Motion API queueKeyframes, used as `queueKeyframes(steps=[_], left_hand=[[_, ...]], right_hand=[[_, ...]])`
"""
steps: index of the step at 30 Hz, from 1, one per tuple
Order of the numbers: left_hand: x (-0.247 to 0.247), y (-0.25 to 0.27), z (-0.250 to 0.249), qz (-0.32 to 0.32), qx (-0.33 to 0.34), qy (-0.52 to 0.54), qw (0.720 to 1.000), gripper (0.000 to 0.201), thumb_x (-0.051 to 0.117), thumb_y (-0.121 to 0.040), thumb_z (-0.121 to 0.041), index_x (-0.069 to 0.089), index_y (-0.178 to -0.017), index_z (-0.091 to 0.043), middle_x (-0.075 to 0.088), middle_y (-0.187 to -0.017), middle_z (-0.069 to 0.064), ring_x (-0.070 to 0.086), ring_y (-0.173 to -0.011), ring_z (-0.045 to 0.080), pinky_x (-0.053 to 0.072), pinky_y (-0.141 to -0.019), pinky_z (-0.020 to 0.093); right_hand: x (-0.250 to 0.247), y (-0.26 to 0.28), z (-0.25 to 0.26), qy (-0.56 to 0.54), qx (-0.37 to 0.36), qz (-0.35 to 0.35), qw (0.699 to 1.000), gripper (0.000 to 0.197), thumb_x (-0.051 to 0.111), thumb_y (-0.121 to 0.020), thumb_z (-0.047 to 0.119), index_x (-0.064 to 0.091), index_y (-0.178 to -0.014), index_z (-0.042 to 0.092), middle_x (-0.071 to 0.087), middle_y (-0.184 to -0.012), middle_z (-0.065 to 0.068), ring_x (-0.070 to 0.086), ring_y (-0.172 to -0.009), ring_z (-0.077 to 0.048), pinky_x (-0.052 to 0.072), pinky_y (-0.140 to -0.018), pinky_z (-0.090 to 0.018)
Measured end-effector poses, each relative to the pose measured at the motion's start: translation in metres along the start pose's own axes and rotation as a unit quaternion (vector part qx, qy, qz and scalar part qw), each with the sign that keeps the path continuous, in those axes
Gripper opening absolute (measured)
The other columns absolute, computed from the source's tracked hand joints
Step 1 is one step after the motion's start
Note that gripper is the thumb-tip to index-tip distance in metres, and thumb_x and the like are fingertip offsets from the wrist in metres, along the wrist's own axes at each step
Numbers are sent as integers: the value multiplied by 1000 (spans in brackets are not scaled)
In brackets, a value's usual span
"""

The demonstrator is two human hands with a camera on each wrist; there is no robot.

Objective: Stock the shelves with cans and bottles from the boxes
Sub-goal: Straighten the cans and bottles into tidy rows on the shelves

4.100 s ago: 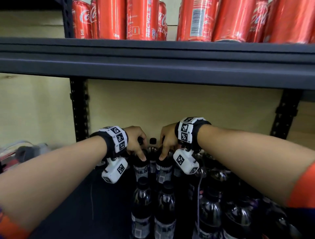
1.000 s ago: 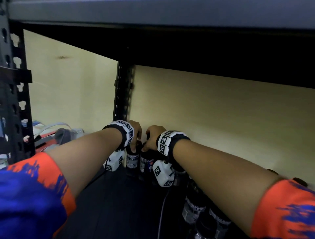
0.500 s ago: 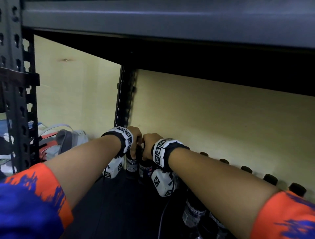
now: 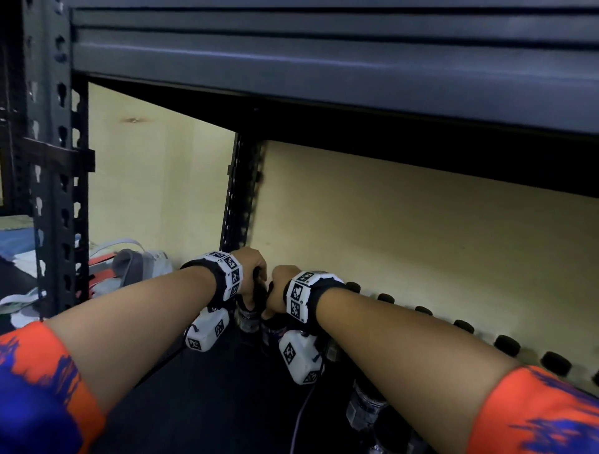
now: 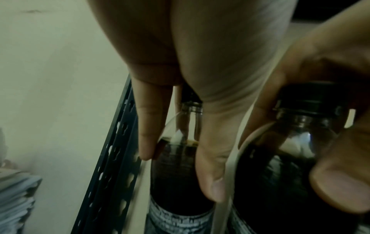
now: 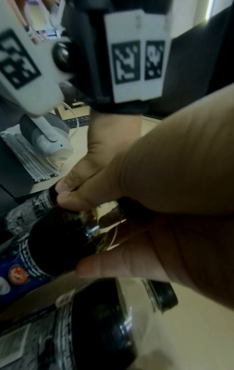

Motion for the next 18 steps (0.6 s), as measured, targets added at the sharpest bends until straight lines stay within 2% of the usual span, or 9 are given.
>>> queueKeyframes(steps=[2, 4, 6, 7, 8, 9, 11, 15, 18], left_hand=[[-4, 13, 1, 0, 4, -6, 1000, 66, 98, -58, -29, 70, -116, -18, 68, -113, -2, 66, -99, 18, 54, -81, 26], [-9, 31, 1, -4, 13, -5, 1000, 72, 98, -59, -33, 68, -123, -17, 66, -122, -1, 65, -107, 19, 54, -87, 28], [-22, 49, -1, -5, 15, 5, 1000, 70, 97, -60, -35, 68, -122, -18, 65, -122, -3, 63, -107, 17, 54, -88, 28], [-29, 59, -2, -8, 14, 3, 1000, 69, 97, -61, -34, 68, -121, -19, 64, -120, -4, 63, -106, 16, 54, -87, 27], [-37, 67, -3, -12, 18, 5, 1000, 67, 97, -60, -34, 69, -120, -19, 64, -118, -5, 63, -106, 16, 54, -87, 27], [-44, 74, -4, -13, 21, 8, 1000, 67, 97, -59, -34, 70, -119, -20, 65, -117, -6, 63, -105, 15, 55, -88, 28], [-56, 88, -5, -14, 27, 11, 999, 66, 99, -55, -35, 72, -114, -21, 69, -112, -7, 66, -101, 14, 57, -88, 31], [-68, 118, -8, -7, 29, 44, 999, 62, 101, -49, -36, 74, -104, -26, 73, -104, -4, 71, -87, 13, 62, -79, 37], [-68, 139, -13, 18, 28, 53, 998, 56, 101, -47, -34, 73, -96, -32, 70, -106, -5, 71, -91, 17, 62, -80, 39]], right_hand=[[-6, 3, -8, -25, -2, 2, 1000, 52, 81, -83, 25, 61, -127, 5, 51, -106, -9, 45, -94, -22, 40, -81, -34], [-13, 7, -10, -27, 4, -4, 1000, 50, 81, -83, 24, 61, -124, 4, 47, -103, -8, 43, -92, -21, 38, -80, -31], [-23, 14, -5, -27, 23, 13, 999, 25, 76, -89, 22, 62, -99, 4, 51, -96, -20, 44, -77, -19, 40, -67, -23], [-27, 16, -3, -23, 38, 24, 999, 25, 73, -92, 24, 58, -84, 5, 54, -91, -24, 42, -66, -19, 39, -59, -20], [-33, 25, 2, -14, 40, 24, 999, 30, 75, -90, 28, 59, -79, 5, 59, -85, -23, 44, -61, -19, 40, -55, -22], [-39, 32, 4, -14, 42, 21, 999, 35, 80, -85, 34, 66, -86, 1, 67, -85, -16, 52, -61, -21, 45, -57, -24], [-52, 46, 5, -18, 32, 3, 999, 55, 87, -73, 42, 72, -108, 1, 75, -100, -13, 68, -73, -25, 58, -70, -32], [-69, 81, 4, -40, 34, 7, 999, 61, 92, -67, 42, 73, -111, 5, 76, -100, -8, 74, -85, -25, 62, -82, -43], [-75, 107, 7, -62, 31, 2, 998, 60, 93, -67, 34, 69, -116, 8, 73, -106, -6, 73, -91, -27, 61, -84, -46]])
Point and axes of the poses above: each hand's wrist, its own y-axis away from the middle knuckle, its own x-axis out of the palm, z = x × y, the point moved 1 cm from there along -y, towards the middle knuckle
